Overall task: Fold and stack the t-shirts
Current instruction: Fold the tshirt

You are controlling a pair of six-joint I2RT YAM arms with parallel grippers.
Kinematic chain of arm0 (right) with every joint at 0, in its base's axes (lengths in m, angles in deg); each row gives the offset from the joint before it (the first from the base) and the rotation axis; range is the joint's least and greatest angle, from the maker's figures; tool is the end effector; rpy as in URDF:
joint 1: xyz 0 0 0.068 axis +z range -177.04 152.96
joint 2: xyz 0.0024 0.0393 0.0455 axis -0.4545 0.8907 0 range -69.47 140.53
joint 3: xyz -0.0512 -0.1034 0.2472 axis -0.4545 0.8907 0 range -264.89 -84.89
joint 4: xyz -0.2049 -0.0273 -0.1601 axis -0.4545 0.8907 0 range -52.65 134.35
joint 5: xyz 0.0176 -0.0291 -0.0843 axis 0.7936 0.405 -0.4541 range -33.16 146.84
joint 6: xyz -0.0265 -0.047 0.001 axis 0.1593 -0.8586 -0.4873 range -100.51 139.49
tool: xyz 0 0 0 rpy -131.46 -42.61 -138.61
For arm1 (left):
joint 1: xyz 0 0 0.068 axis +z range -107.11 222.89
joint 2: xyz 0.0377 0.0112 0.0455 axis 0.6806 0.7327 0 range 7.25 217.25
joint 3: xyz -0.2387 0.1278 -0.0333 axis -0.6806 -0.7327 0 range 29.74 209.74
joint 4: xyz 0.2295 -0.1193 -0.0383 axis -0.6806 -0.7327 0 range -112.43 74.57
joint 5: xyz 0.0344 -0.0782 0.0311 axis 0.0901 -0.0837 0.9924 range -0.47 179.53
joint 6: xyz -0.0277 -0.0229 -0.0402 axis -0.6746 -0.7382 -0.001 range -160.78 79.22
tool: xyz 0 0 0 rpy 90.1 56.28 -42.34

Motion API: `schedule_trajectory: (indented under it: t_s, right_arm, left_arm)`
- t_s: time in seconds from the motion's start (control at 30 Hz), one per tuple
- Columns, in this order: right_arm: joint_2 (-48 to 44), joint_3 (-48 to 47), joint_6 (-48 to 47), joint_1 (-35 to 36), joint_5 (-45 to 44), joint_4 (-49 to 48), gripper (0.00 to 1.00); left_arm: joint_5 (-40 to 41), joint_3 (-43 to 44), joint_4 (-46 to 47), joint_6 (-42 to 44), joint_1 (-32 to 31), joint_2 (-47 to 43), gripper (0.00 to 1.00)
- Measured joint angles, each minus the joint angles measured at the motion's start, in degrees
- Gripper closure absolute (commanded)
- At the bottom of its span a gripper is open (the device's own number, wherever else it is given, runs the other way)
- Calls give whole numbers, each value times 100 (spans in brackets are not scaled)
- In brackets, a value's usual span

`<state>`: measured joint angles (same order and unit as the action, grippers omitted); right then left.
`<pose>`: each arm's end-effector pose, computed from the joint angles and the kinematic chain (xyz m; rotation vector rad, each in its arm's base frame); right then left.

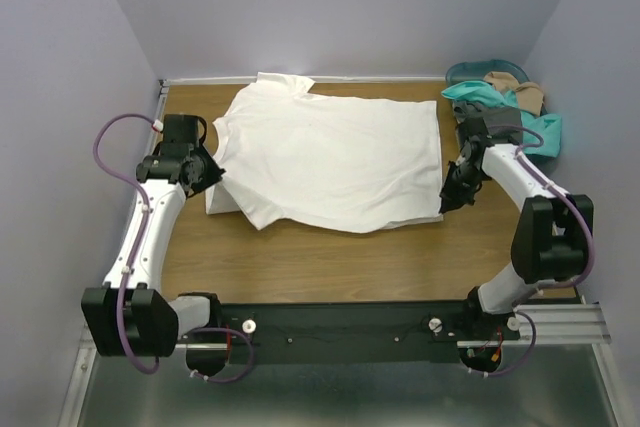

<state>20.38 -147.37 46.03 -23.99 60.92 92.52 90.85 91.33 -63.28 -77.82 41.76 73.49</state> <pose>0.2781 0.0173 0.2095 0.6099 2.9680 0.1548 0.2295 -0.0038 0.3081 -0.7813 2.3794 -0.2506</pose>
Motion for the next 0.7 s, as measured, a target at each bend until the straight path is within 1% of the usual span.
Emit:
schedule_trajectory:
  t_s: [0.27,0.53,0.7]
  right_arm:
    - [975,-1237,-7,0,-17,-48,100]
    - [1884,-2341,-24,0,-50,-81,100]
    - [2240,-2863,-24,-17,-76,-92,100]
  left_arm:
    - [-44,1071,525,291,0,1316,100]
    - [-179,2107,726,538,0,2470,100]
    - [-201,2715,754,619,0,3027,100]
